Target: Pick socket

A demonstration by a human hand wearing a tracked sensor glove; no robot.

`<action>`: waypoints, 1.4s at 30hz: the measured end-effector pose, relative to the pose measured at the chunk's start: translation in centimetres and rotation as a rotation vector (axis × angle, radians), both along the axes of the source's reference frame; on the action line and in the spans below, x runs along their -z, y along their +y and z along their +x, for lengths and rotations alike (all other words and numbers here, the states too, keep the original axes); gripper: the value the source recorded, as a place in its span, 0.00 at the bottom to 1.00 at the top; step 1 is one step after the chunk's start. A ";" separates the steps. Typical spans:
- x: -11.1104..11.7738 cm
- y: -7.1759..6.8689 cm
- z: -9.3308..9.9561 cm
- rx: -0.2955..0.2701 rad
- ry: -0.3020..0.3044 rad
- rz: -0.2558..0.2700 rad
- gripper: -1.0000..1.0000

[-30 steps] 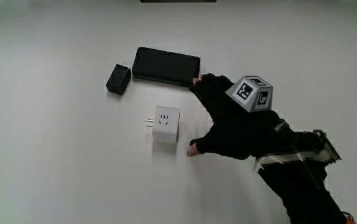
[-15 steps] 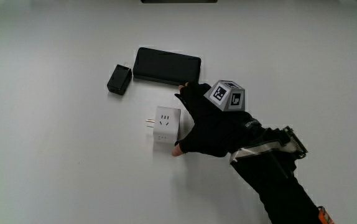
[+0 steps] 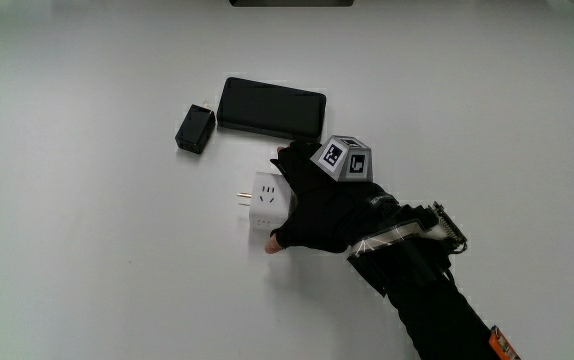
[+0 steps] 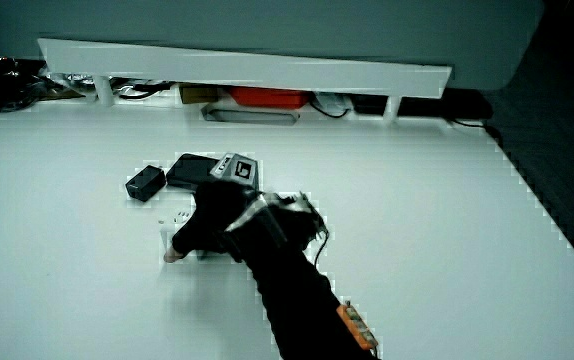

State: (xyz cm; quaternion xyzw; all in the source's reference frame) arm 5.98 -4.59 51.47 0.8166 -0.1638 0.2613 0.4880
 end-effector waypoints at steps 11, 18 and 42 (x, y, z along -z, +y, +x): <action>-0.1 0.1 -0.2 -0.030 -0.021 0.050 0.67; 0.1 0.1 0.0 -0.070 -0.026 0.112 0.81; 4.6 -0.1 1.2 -0.072 -0.127 0.258 1.00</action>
